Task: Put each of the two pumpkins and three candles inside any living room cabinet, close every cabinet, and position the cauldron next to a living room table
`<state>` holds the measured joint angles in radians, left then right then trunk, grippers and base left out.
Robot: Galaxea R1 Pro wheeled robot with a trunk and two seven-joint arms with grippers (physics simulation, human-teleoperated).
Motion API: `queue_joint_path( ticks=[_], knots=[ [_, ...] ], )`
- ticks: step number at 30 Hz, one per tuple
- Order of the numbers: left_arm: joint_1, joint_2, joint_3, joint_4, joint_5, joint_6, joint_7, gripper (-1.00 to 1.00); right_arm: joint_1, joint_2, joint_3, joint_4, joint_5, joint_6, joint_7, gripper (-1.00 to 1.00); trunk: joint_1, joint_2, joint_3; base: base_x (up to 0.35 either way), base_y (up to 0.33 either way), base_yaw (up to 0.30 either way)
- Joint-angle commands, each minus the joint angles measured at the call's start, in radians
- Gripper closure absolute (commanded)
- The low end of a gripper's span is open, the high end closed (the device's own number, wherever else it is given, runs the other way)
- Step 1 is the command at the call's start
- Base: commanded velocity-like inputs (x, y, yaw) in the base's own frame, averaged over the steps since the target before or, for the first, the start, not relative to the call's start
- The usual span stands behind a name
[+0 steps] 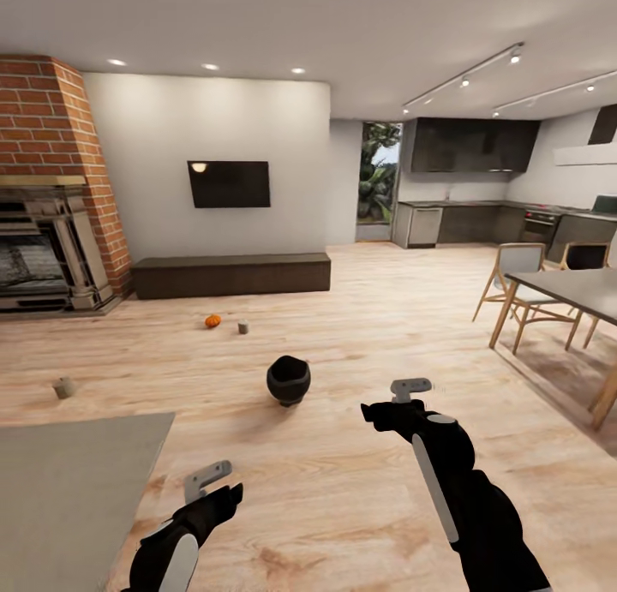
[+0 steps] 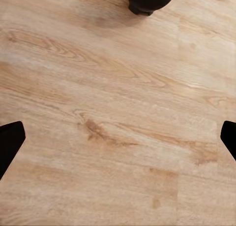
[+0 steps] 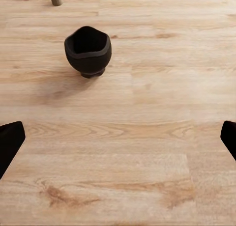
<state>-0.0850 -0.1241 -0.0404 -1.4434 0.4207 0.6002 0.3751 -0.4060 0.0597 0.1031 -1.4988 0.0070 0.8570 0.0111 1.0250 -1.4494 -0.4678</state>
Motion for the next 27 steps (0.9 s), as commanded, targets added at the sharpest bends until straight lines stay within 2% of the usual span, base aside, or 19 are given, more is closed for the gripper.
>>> queue_joint_path(
  ticks=[1, 11, 15, 21, 27],
  knots=[
    [-0.001, 0.0, -0.001, 0.0, 0.01, 0.002, 0.01, -1.0, -0.001, 0.0, 0.0, -0.001, 0.001, 0.005, 0.001, -1.0, 0.0, -0.001, -0.001, 0.0, 0.152, 0.3],
    [-0.001, 0.0, 0.0, 0.009, 0.01, 0.003, 0.008, -1.0, -0.001, 0.0, 0.0, -0.001, 0.001, 0.005, 0.001, -1.0, 0.0, -0.001, -0.001, 0.0, 0.248, 0.3],
    [-0.001, 0.0, -0.001, 0.01, 0.011, 0.003, 0.007, -1.0, -0.001, 0.0, -0.001, -0.001, 0.001, 0.005, 0.001, -1.0, 0.0, -0.001, -0.001, 0.0, 0.286, 0.174],
    [-0.001, 0.0, -0.001, 0.011, 0.011, 0.003, 0.007, -1.0, -0.001, 0.0, -0.002, -0.001, 0.001, 0.005, 0.001, -1.0, 0.0, -0.001, -0.001, 0.009, 0.289, 0.021],
    [-0.001, 0.0, -0.001, 0.012, 0.011, 0.002, 0.007, -1.0, -0.001, 0.0, -0.002, -0.004, 0.001, 0.005, 0.001, -1.0, 0.0, -0.001, -0.001, 0.169, 0.243, -0.234]
  ],
)
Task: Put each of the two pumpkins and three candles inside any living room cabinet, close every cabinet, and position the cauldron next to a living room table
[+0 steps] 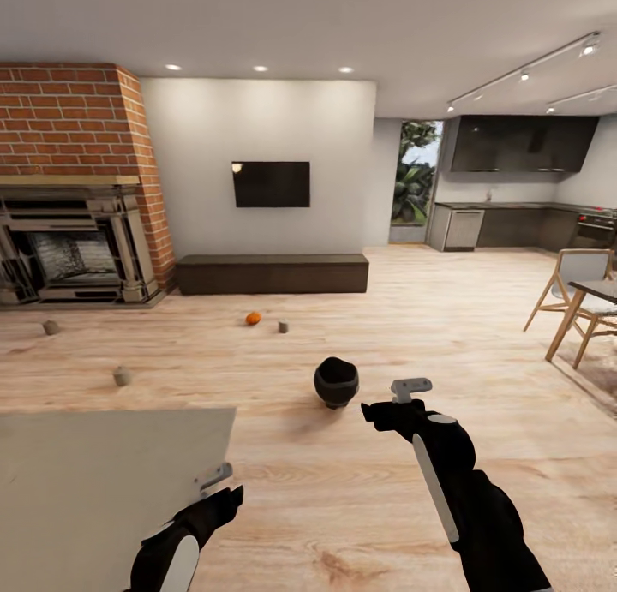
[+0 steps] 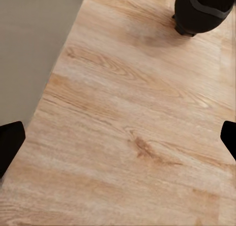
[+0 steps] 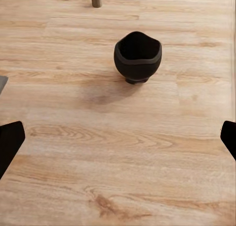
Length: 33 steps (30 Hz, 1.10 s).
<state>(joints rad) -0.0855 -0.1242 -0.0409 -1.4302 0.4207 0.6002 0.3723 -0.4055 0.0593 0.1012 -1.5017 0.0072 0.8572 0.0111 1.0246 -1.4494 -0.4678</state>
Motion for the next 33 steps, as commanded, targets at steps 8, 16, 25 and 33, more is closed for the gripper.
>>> queue_joint_path(
  ticks=[8, 16, 25, 33],
  knots=[
    [0.0, 0.001, -0.004, -0.001, 0.01, 0.001, 0.01, -1.0, -0.001, 0.001, 0.0, -0.002, 0.002, 0.005, 0.001, -1.0, 0.0, -0.001, -0.001, 0.297, 0.073, -0.21],
    [0.0, 0.001, -0.003, -0.001, 0.01, 0.0, 0.009, -1.0, -0.001, 0.001, 0.0, -0.003, 0.002, 0.004, 0.001, -1.0, 0.0, -0.001, -0.001, 0.33, 0.009, -0.036],
    [0.0, 0.001, -0.001, -0.001, 0.012, -0.001, 0.008, -1.0, -0.001, 0.001, 0.0, -0.004, 0.002, 0.004, 0.001, -1.0, 0.0, -0.001, -0.001, 0.335, 0.01, -0.004],
    [0.0, 0.001, -0.002, -0.001, 0.011, -0.001, 0.008, -1.0, -0.001, 0.001, 0.0, -0.005, 0.002, 0.004, 0.001, -1.0, 0.0, -0.001, -0.001, 0.335, 0.061, 0.0]
  ],
)
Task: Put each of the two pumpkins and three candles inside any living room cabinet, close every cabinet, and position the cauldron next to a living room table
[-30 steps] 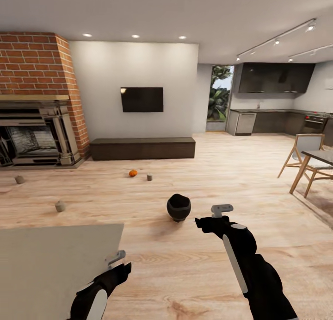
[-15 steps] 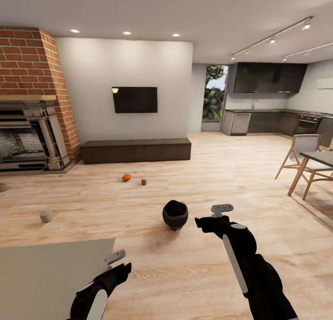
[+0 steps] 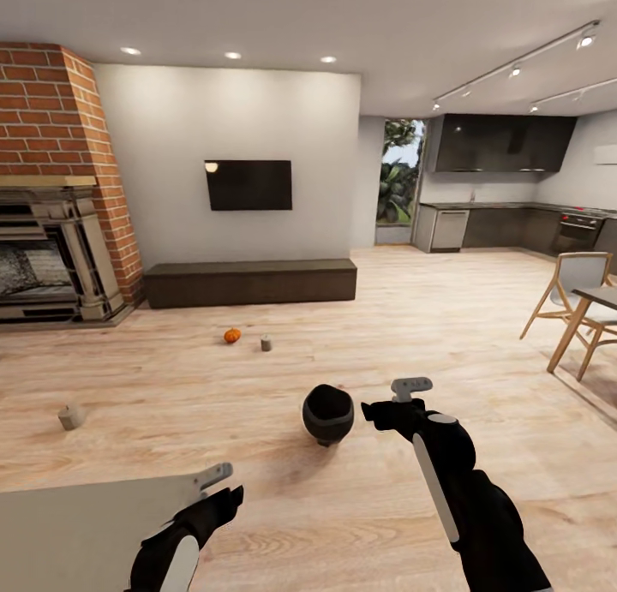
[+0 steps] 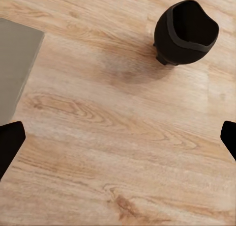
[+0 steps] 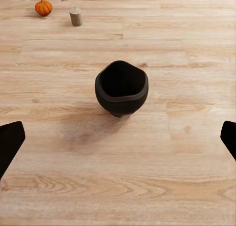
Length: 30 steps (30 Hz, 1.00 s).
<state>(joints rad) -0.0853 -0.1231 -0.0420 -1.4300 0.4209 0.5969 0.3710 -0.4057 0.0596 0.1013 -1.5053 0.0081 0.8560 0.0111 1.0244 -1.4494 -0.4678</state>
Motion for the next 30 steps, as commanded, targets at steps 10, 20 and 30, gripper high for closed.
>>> queue_joint_path(
  ticks=[10, 20, 30],
  knots=[
    [-0.001, 0.0, -0.002, -0.001, 0.01, 0.001, 0.009, -1.0, 0.0, -0.001, 0.0, -0.02, 0.001, 0.006, 0.001, -1.0, 0.001, -0.001, -0.001, 0.335, 0.015, 0.0],
    [-0.001, 0.0, -0.002, -0.001, 0.01, 0.001, 0.009, -1.0, 0.007, 0.0, 0.0, -0.024, 0.001, 0.005, 0.001, -1.0, 0.001, -0.001, -0.001, 0.335, 0.001, 0.0],
    [-0.001, 0.0, -0.002, 0.0, 0.01, 0.001, 0.009, -1.0, 0.009, 0.0, 0.0, -0.026, 0.001, 0.005, 0.001, -1.0, 0.001, -0.001, -0.001, 0.335, 0.0, 0.0]
  ],
)
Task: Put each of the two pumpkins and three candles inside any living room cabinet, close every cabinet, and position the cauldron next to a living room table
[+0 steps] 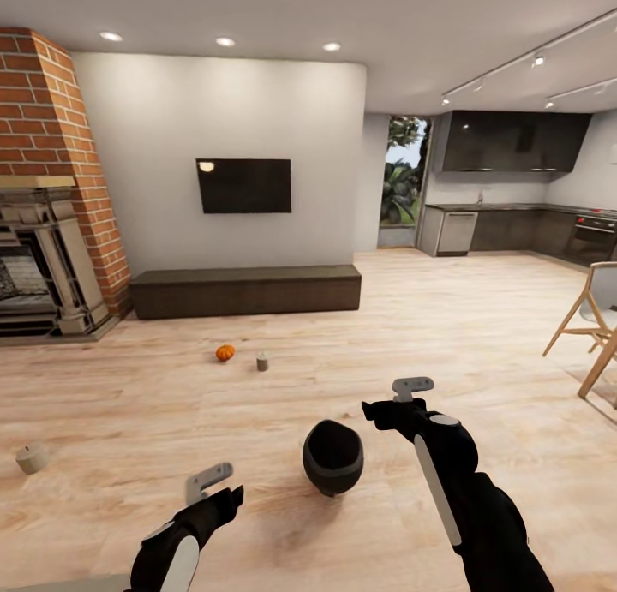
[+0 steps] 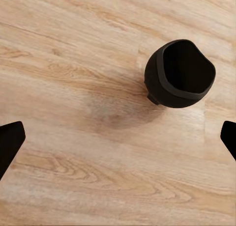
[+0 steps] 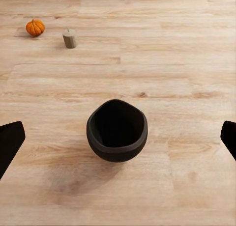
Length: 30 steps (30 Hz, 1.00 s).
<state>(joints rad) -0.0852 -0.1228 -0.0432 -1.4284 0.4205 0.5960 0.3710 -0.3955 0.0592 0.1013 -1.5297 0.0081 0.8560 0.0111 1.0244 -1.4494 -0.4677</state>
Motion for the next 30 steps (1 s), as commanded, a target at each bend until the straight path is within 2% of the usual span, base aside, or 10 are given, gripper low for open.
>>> queue_joint_path(
  ticks=[1, 13, 30],
  knots=[
    [-0.001, 0.0, -0.001, -0.001, 0.011, 0.002, 0.009, -1.0, -0.001, 0.0, 0.0, -0.001, 0.001, 0.005, 0.001, -1.0, 0.001, -0.001, -0.001, 0.335, 0.0, 0.012],
    [-0.001, 0.0, -0.001, 0.006, 0.011, 0.002, 0.009, -1.0, -0.001, 0.0, 0.0, -0.001, 0.001, 0.006, 0.001, -1.0, 0.001, -0.001, -0.001, 0.335, -0.007, 0.079],
    [-0.001, 0.0, -0.001, 0.007, 0.009, -0.016, 0.01, -1.0, -0.001, -0.001, -0.001, -0.001, 0.002, 0.005, 0.001, -1.0, 0.001, -0.001, -0.001, 0.331, -0.115, 0.219]
  ],
)
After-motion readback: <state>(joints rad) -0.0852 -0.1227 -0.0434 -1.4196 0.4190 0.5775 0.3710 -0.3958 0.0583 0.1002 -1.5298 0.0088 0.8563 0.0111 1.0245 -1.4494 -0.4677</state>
